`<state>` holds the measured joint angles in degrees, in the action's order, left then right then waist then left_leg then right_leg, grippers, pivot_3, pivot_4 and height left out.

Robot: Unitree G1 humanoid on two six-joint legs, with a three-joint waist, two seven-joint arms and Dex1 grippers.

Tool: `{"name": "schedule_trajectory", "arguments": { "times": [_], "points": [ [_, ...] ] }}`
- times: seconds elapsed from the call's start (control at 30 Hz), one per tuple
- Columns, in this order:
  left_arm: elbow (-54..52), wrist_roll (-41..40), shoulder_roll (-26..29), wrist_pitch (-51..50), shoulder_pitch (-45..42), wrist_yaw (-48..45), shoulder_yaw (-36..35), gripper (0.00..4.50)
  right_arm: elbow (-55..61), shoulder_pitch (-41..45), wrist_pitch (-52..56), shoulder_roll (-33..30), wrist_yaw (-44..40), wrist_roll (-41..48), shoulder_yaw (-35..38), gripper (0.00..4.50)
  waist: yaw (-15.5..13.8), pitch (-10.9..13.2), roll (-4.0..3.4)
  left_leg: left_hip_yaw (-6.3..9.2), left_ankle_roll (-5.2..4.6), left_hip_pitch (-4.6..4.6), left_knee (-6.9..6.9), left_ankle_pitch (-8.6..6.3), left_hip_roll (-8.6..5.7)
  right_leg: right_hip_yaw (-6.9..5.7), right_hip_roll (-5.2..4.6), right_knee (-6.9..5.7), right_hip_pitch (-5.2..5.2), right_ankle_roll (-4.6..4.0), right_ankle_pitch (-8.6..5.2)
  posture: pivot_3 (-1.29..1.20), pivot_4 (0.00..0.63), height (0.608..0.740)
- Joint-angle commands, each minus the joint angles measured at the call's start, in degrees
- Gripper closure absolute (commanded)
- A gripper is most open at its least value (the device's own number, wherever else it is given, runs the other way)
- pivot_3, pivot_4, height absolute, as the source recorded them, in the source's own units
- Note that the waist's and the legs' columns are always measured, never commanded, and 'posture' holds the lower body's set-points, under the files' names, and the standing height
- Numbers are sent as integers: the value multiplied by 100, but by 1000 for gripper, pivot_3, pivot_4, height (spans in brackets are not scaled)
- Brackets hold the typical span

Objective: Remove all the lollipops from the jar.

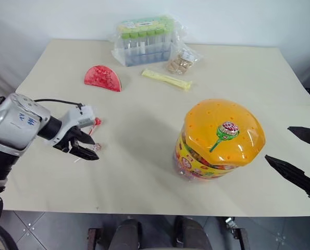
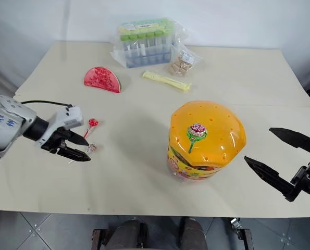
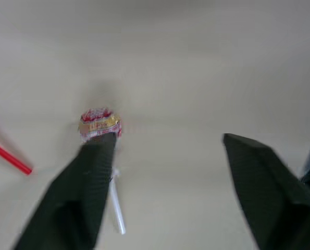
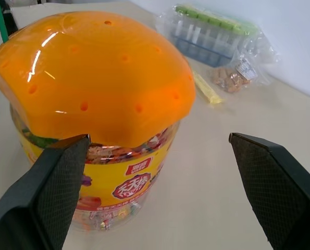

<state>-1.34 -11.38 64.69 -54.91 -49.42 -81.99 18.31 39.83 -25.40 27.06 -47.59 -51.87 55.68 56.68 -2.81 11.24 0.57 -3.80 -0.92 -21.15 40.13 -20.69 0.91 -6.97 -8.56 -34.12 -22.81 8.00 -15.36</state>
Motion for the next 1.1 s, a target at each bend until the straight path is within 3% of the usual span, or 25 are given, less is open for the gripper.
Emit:
{"name": "schedule_trajectory", "arguments": {
  "times": [0.03,0.23,0.4,0.6,0.93,1.1],
  "points": [
    [301,-518,-344,320,-479,56,-884,35,23,-44,32,-104,-103,145,375,0,-30,0,0,1,0,-1,3,0,-1,0,-1,-1,0,0,0,0,150,740],
    [1474,-1410,-1940,1925,-1256,-157,-1875,35,37,-124,15,-221,-519,255,740,0,-26,0,1,1,0,-2,8,0,-4,2,-1,-3,2,3,2,0,150,740],
    [2271,-1449,-2923,2969,-1669,-745,-1679,35,-50,-128,85,-444,-977,357,815,0,3,-1,1,-3,0,-1,10,0,-5,3,0,-4,2,5,3,0,150,740],
    [2624,-1560,-3435,3477,-1914,-1051,-1073,35,-186,-310,164,-535,-1545,323,1139,0,1,0,1,-5,0,0,9,0,-6,4,0,-2,2,6,3,0,150,740],
    [2510,-2551,-4248,3648,-2231,-1051,-693,35,-611,-270,131,-797,-2143,40,1301,0,-9,0,2,-4,-3,0,14,-1,-6,9,-1,1,6,11,6,0,150,740],
    [2112,-3292,-4173,3596,-2178,-1051,-184,35,-645,-156,157,-792,-2159,-64,1207,0,-7,0,1,-2,-3,-1,14,-1,-5,8,-1,2,6,11,7,0,150,740]
  ]
}}
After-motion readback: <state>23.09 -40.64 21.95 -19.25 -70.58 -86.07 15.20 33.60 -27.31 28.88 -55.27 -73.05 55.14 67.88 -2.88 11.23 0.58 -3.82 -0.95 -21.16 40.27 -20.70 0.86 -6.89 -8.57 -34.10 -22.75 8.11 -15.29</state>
